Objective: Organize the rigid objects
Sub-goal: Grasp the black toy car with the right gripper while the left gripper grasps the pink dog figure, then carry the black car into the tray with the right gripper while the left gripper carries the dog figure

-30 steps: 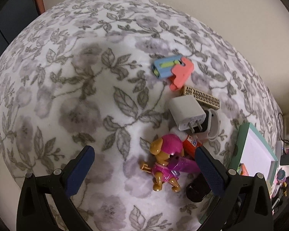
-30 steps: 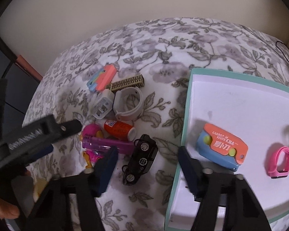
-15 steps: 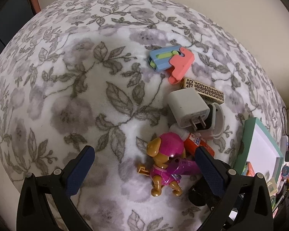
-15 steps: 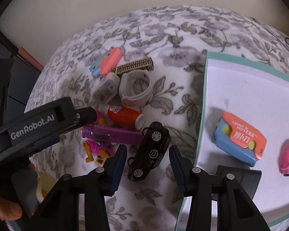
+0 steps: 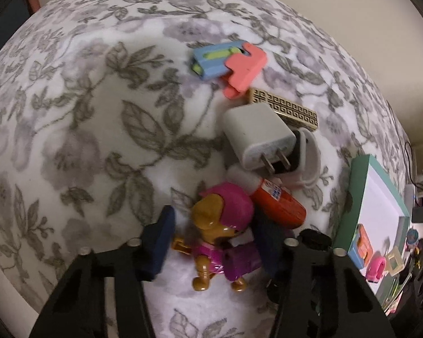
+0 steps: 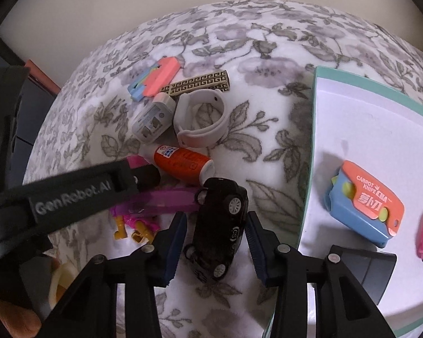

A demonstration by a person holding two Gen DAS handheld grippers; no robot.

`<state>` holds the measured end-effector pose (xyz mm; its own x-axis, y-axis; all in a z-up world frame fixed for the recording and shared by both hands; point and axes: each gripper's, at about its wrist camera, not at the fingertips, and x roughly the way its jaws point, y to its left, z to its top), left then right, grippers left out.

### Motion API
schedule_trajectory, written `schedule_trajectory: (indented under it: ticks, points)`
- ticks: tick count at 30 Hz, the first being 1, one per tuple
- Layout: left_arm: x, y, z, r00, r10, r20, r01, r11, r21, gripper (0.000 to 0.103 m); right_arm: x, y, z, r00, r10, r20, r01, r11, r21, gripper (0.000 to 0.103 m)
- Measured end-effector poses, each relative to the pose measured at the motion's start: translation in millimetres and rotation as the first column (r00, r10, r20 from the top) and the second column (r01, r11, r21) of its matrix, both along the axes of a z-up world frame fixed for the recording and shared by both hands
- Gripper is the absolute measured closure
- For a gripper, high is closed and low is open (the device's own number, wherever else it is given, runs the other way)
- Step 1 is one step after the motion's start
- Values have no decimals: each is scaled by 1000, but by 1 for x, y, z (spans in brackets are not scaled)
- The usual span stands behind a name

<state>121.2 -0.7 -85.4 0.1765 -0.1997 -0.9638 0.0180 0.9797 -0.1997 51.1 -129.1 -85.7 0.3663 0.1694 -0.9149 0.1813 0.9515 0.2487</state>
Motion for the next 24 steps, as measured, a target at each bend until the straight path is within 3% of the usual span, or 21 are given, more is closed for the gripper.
schedule_trajectory:
  ticks: [4, 10, 24]
  points:
    - [-2, -4, 0, 1000, -19, 6, 19, 1000, -16, 63, 0, 0, -1, 1000, 8, -2, -8, 1000, -13, 64]
    - [-4, -6, 2, 1000, -12, 19, 12, 1000, -10, 63, -2, -1, 0, 1000, 16, -6, -16, 1000, -11, 64]
    - [-6, 10, 55, 986, 5, 167, -1, 1000, -25, 63, -10, -3, 27, 998, 26, 62, -25, 1000, -9, 66]
